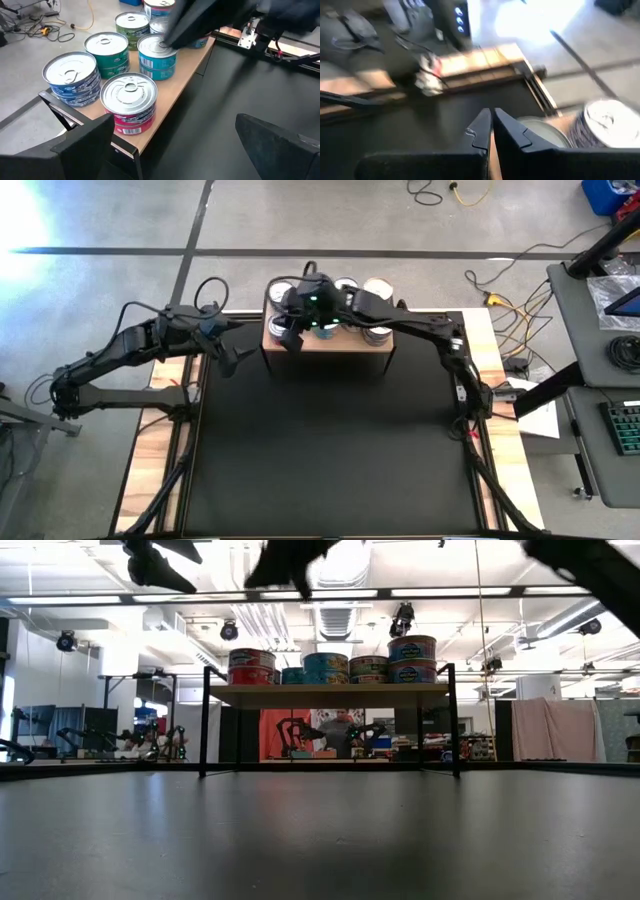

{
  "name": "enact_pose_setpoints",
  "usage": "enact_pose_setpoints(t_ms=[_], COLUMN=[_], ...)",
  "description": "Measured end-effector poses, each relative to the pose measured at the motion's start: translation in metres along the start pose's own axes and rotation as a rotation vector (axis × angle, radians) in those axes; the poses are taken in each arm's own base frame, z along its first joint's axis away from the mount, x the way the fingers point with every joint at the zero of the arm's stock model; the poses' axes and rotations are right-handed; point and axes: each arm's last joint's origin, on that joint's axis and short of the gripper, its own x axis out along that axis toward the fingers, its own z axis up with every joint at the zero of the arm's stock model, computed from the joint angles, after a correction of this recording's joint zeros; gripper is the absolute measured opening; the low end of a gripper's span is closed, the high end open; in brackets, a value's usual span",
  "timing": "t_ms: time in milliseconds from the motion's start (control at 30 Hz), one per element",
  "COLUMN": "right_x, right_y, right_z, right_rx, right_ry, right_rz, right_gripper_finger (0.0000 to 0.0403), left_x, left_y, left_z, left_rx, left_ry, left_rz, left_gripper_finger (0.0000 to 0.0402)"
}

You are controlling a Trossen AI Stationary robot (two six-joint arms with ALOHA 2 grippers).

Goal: Stack canned seafood by type on shelf
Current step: Return to Home Position

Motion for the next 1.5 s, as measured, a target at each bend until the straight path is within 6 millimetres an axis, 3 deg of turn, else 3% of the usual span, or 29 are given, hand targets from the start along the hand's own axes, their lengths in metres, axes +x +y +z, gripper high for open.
enact_pose_setpoints(t_ms=[133, 267, 367, 500, 667, 900, 1133, 1233, 1400, 1500], right_x=[-0.032, -0.054, -0.07, -0.076, -0.084, -0.076, -0.064, -0.065, -0.067, -0.078], right_y=[0.042, 0.093, 0.117, 0.133, 0.155, 0.207, 0.215, 0.207, 0.189, 0.175], right_z=[0.015, 0.02, 0.017, 0.003, -0.02, -0.04, -0.069, -0.079, -0.105, -0.124], right_rx=[-0.047, -0.056, -0.041, -0.061, 0.011, -0.29, -0.318, -0.323, -0.31, -0.289], right_ry=[-0.041, -0.063, -0.022, 0.108, 0.311, 0.221, 0.259, 0.236, 0.175, 0.146], right_rz=[0.065, 0.157, 0.175, 0.18, 0.197, 0.313, 0.555, 0.568, 0.566, 0.559], right_gripper_finger=[0.0012, 0.0012, 0.0012, 0.0013, 0.0013, 0.0013, 0.0013, 0.0013, 0.0013, 0.0013], left_x=[0.0, 0.005, 0.01, 0.008, 0.001, 0.001, 0.017, 0.019, 0.016, 0.017], left_y=[0.0, -0.001, -0.002, -0.004, -0.009, -0.026, -0.037, -0.04, -0.05, -0.051], left_z=[0.002, 0.003, 0.005, 0.002, -0.015, -0.063, -0.114, -0.122, -0.126, -0.132], left_rx=[-0.001, 0.009, -0.007, -0.069, -0.051, 0.004, 0.135, 0.11, 0.182, 0.173], left_ry=[-0.015, -0.005, 0.003, 0.0, -0.048, -0.201, -0.049, -0.014, -0.056, -0.057], left_rz=[-0.001, 0.001, 0.001, -0.036, -0.099, -0.308, -0.402, -0.448, -0.715, -0.761], left_gripper_finger=[0.04, 0.04, 0.04, 0.04, 0.04, 0.04, 0.04, 0.04, 0.04, 0.04])
